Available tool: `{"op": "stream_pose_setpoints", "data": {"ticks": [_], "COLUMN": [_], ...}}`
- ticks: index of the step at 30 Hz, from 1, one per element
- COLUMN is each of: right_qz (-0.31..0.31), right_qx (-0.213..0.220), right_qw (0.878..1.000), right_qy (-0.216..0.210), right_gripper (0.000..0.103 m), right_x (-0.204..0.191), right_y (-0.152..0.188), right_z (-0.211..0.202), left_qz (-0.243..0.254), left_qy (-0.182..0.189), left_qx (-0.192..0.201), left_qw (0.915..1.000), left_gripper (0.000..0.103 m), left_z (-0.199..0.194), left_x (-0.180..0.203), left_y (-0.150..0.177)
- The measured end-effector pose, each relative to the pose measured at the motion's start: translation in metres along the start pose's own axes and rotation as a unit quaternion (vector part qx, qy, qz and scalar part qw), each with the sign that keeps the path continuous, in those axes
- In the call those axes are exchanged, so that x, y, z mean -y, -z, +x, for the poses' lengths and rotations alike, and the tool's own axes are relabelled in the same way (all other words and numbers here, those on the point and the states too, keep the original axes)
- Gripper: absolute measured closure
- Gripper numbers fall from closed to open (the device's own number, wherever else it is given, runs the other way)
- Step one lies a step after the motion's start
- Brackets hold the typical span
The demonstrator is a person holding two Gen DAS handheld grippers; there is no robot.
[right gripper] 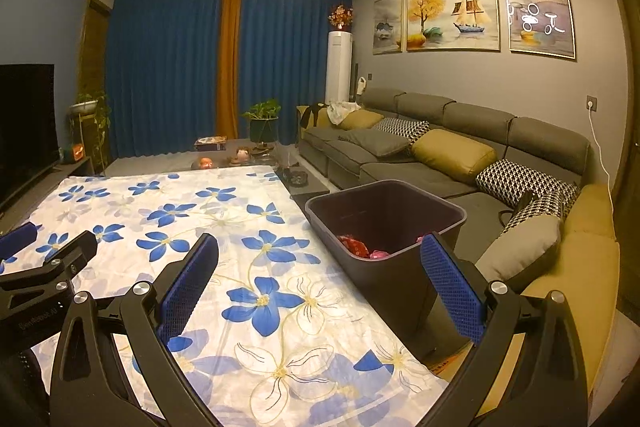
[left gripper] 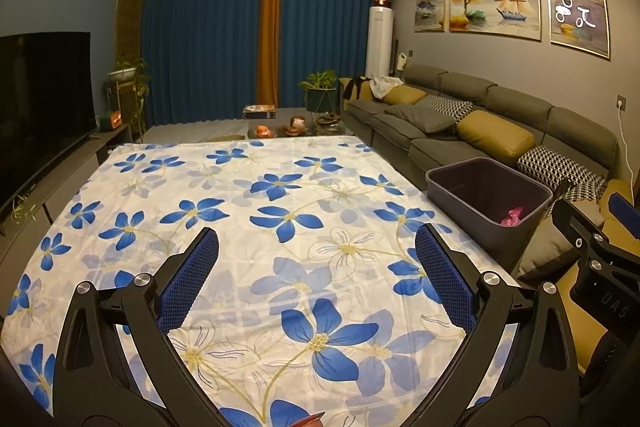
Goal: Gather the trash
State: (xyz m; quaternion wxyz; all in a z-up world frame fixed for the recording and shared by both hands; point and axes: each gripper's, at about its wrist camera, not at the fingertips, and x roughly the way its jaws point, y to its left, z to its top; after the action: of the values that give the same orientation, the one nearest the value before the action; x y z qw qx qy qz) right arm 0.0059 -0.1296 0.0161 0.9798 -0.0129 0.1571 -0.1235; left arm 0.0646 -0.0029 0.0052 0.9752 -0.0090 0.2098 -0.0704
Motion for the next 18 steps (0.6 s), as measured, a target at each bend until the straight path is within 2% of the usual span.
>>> {"op": "stream_pose_setpoints", "data": {"ticks": [18], "right_qz": [-0.001], "right_qx": [0.003], "right_qw": [1.0], "right_qy": [0.002], "right_gripper": [0.006], "right_x": [-0.0005], "right_y": [-0.0009], "right_z": [-0.0006], "left_qz": [0.0], "left_qy": [0.004], "left_qx": [-0.003], "left_qw": [1.0], "left_gripper": [0.006], "left_z": [-0.0014], "left_x": [0.001], "left_y": [-0.0005]}}
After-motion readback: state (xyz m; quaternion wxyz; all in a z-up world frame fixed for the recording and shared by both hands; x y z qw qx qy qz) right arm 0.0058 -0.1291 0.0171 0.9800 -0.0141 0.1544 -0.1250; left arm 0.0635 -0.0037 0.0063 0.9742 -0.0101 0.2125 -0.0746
